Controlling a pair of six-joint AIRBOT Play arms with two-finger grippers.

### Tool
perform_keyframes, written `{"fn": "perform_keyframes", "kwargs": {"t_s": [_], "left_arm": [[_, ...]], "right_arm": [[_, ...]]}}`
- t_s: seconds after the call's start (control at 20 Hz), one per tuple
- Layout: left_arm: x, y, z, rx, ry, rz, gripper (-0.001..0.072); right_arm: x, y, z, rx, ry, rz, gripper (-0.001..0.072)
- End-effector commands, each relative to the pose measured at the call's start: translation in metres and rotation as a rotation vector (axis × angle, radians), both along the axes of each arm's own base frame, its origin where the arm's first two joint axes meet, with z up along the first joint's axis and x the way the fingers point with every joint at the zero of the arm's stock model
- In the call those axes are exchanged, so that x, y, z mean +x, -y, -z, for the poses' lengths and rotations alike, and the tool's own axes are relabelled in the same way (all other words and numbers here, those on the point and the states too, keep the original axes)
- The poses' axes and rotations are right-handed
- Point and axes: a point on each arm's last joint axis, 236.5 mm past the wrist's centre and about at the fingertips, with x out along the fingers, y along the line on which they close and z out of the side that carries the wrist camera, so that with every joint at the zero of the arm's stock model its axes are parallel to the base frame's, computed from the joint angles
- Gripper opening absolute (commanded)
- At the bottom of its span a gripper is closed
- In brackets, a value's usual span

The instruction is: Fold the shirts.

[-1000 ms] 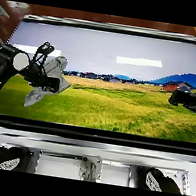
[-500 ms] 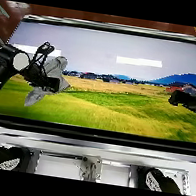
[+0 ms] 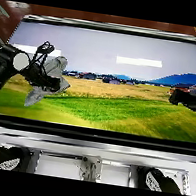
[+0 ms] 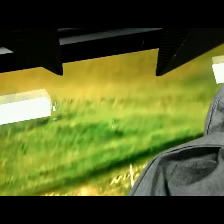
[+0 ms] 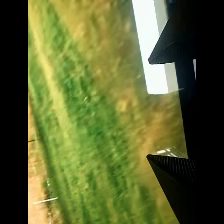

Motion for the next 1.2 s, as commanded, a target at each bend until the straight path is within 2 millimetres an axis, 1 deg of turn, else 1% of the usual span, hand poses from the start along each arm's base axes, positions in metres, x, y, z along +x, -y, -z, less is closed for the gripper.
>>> {"fn": "perform_keyframes", "kwargs": {"t_s": [0.0, 0.1, 0.15, 0.2, 0.25, 0.3, 0.45, 0.55, 0.6, 0.7, 0.8, 0.85, 0.9, 1.0, 1.15], "left_arm": [[0.029, 0.012, -0.009, -0.053, 0.120, -0.009, 0.0691], [0.031, 0.013, -0.009, -0.060, 0.127, -0.008, 0.0691], [0.038, 0.009, -0.010, -0.044, 0.155, -0.010, 0.0690], [0.047, 0.000, -0.010, -0.029, 0.177, -0.045, 0.0691], [0.056, -0.014, -0.005, -0.028, 0.169, -0.118, 0.0694], [0.064, -0.029, 0.003, -0.028, 0.150, -0.180, 0.0709], [0.092, -0.085, 0.038, -0.008, 0.076, -0.330, 0.0711], [0.108, -0.110, 0.067, -0.037, 0.012, -0.416, 0.0712], [0.114, -0.117, 0.083, -0.055, -0.023, -0.449, 0.0712], [0.125, -0.124, 0.117, -0.100, -0.094, -0.500, 0.0712], [0.134, -0.125, 0.143, -0.122, -0.134, -0.523, 0.0712], [0.138, -0.126, 0.153, -0.120, -0.140, -0.526, 0.0713], [0.143, -0.126, 0.160, -0.120, -0.137, -0.527, 0.0712], [0.155, -0.127, 0.168, -0.126, -0.110, -0.529, 0.0712], [0.168, -0.123, 0.169, -0.162, -0.067, -0.539, 0.0699]], "right_arm": [[0.010, 0.001, -0.005, -0.004, 0.045, 0.001, 0.0685], [0.010, 0.001, -0.005, -0.004, 0.045, 0.001, 0.0685], [0.010, 0.001, -0.005, -0.004, 0.044, 0.001, 0.0685], [0.010, 0.001, -0.005, -0.004, 0.046, 0.001, 0.0685], [0.010, 0.001, -0.005, -0.004, 0.046, 0.001, 0.0685], [0.010, 0.001, -0.004, -0.004, 0.043, 0.001, 0.0685], [0.012, 0.000, 0.001, 0.002, 0.030, 0.000, 0.0685], [0.014, -0.001, 0.008, 0.010, 0.010, 0.000, 0.0685], [0.015, 0.000, 0.012, 0.012, -0.002, 0.000, 0.0685], [0.017, 0.000, 0.022, 0.018, -0.029, 0.000, 0.0685], [0.019, -0.002, 0.032, 0.033, -0.053, -0.001, 0.0685], [0.020, -0.005, 0.036, 0.046, -0.064, -0.001, 0.0685], [0.021, -0.008, 0.040, 0.061, -0.073, -0.002, 0.0685], [0.023, -0.014, 0.046, 0.092, -0.089, -0.004, 0.0685], [0.025, -0.023, 0.049, 0.134, -0.095, -0.006, 0.0685]]}}
